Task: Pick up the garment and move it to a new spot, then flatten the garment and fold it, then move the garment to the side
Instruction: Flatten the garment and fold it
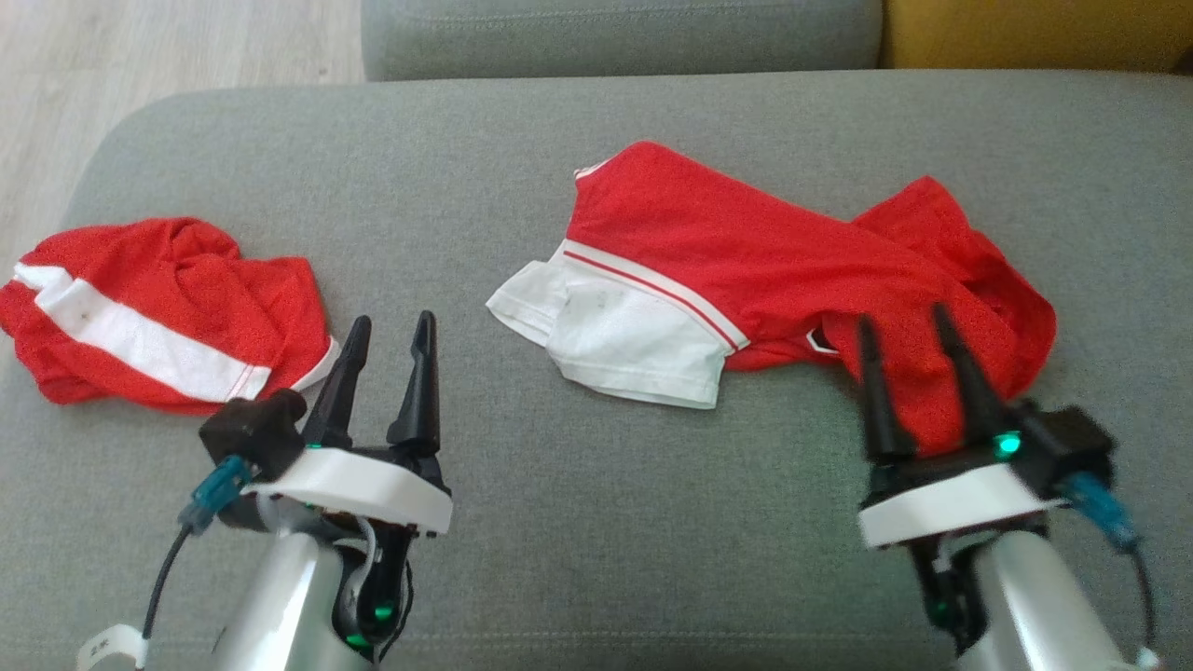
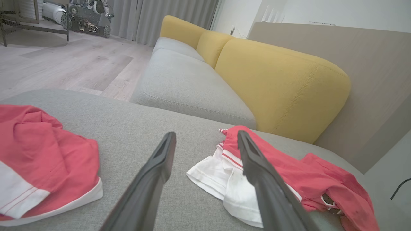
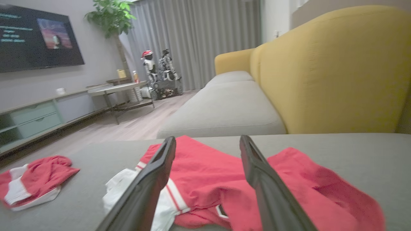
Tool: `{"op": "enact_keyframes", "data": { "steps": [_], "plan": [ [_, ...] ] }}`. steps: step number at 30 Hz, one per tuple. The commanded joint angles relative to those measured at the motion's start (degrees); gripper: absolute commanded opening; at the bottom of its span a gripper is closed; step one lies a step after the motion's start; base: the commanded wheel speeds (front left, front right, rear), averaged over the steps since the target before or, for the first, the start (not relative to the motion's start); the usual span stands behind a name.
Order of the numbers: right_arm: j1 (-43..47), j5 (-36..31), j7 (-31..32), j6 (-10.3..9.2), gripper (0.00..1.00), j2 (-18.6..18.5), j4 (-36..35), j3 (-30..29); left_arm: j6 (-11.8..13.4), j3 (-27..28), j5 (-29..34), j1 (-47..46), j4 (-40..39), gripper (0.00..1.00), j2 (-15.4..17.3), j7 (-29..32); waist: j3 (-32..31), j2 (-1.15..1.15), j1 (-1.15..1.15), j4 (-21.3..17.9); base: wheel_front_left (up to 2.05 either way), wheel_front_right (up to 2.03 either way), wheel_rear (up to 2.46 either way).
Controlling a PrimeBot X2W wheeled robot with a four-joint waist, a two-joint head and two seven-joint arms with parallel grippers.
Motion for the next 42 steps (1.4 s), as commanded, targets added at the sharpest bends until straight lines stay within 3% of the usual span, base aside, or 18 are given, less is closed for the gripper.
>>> {"op": "enact_keyframes", "data": {
  "steps": [1,7,12,19,30,31,32,33,42],
  "plan": [
    [-2.2,-0.1,0.1,-0.04,1.0,-0.9,-1.5,3.8,-0.8,2.5,1.2,-2.1,-2.0,1.0,0.0,-0.7,0.5,0.0,0.0,0.3,0.0,0.0,0.0],
    [-5.7,0.9,2.6,-0.04,1.0,-5.1,1.2,14.7,-2.4,3.9,2.2,-3.0,-1.1,1.0,-0.6,-0.7,2.9,0.0,0.0,1.9,0.0,0.0,0.0],
    [-10.2,0.7,4.2,-0.04,1.0,-8.7,7.8,23.9,-2.5,1.6,0.0,-4.1,-0.2,1.0,-0.7,-0.7,5.7,0.0,0.0,4.6,0.0,0.0,0.0],
    [-14.6,1.9,4.8,-0.04,1.0,-10.4,17.2,28.7,-1.4,-0.6,-1.8,-5.3,-0.1,1.0,-0.8,-0.7,7.7,0.0,0.0,7.6,0.0,0.0,0.0],
    [-18.8,3.3,5.4,-0.04,1.0,-11.1,26.1,30.2,-0.2,-2.8,-3.5,-6.0,-0.7,1.0,-0.8,-0.7,10.1,0.0,0.0,9.5,0.0,0.0,0.0],
    [-19.1,3.4,5.1,-0.04,0.46,-11.2,26.5,30.6,0.0,-3.1,-3.7,-6.2,-0.8,1.0,-0.8,-0.7,10.3,0.0,0.0,9.5,0.0,0.0,0.0],
    [-19.4,3.7,4.7,-0.04,0.09,-11.3,26.6,30.8,0.2,-3.4,-3.9,-6.4,-0.9,1.0,-0.8,-0.7,10.3,0.0,0.0,9.5,0.0,0.0,0.0],
    [-19.6,4.2,4.3,-0.04,0.0,-11.2,26.7,30.9,0.3,-3.7,-4.0,-6.6,-0.9,1.0,-0.8,-0.7,10.4,0.0,0.0,9.4,0.0,0.0,0.0],
    [-20.2,5.5,2.0,-0.04,0.0,-12.6,21.6,30.0,0.5,-3.7,-4.2,-5.9,-0.1,1.0,-0.8,-0.7,7.7,0.0,0.0,7.2,0.0,0.0,0.0]
  ]
}}
